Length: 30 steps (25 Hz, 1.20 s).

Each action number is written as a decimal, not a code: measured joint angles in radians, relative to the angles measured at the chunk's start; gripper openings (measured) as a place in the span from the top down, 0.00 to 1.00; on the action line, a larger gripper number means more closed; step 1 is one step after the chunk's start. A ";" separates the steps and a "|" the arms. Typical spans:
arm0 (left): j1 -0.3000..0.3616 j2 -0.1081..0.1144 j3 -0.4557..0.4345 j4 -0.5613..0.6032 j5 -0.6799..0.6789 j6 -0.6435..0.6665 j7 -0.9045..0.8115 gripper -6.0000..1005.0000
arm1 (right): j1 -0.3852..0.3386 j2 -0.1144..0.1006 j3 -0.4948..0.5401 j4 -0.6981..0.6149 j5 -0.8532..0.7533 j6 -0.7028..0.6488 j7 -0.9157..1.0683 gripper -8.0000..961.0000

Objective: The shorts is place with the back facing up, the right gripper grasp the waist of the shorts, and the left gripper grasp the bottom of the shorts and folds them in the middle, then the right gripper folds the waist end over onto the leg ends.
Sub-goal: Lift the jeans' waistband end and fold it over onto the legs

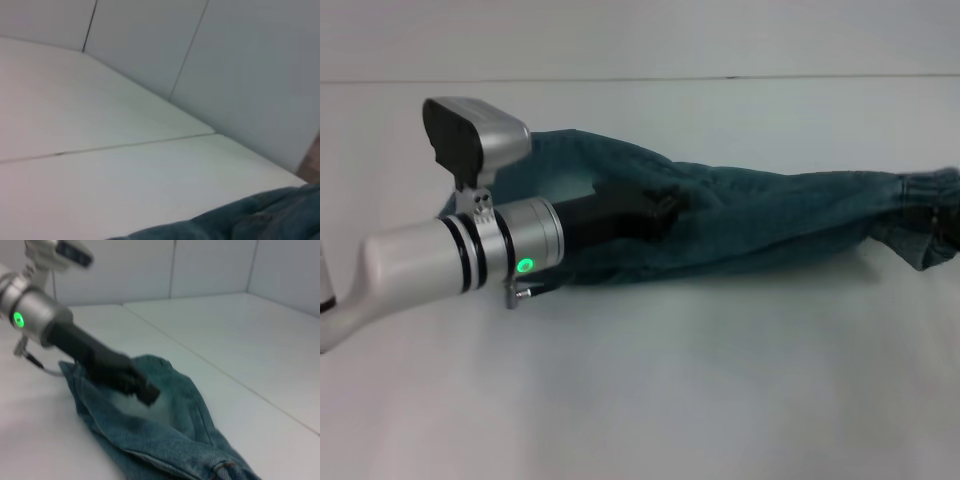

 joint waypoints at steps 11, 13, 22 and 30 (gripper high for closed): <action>-0.028 0.000 -0.019 -0.172 -0.105 -0.026 0.139 1.00 | 0.067 -0.015 -0.080 -0.112 0.097 -0.041 0.118 0.93; -0.026 0.000 -0.026 -0.184 -0.105 -0.019 0.149 1.00 | 0.095 -0.014 -0.097 -0.099 0.092 -0.028 0.119 0.93; -0.009 0.000 -0.067 -0.213 -0.108 0.019 0.206 0.99 | 0.232 -0.025 -0.241 0.072 0.089 0.160 0.093 0.93; 0.024 0.000 -0.110 -0.255 -0.108 0.023 0.307 0.99 | 0.335 -0.047 -0.266 0.176 0.089 0.230 0.107 0.93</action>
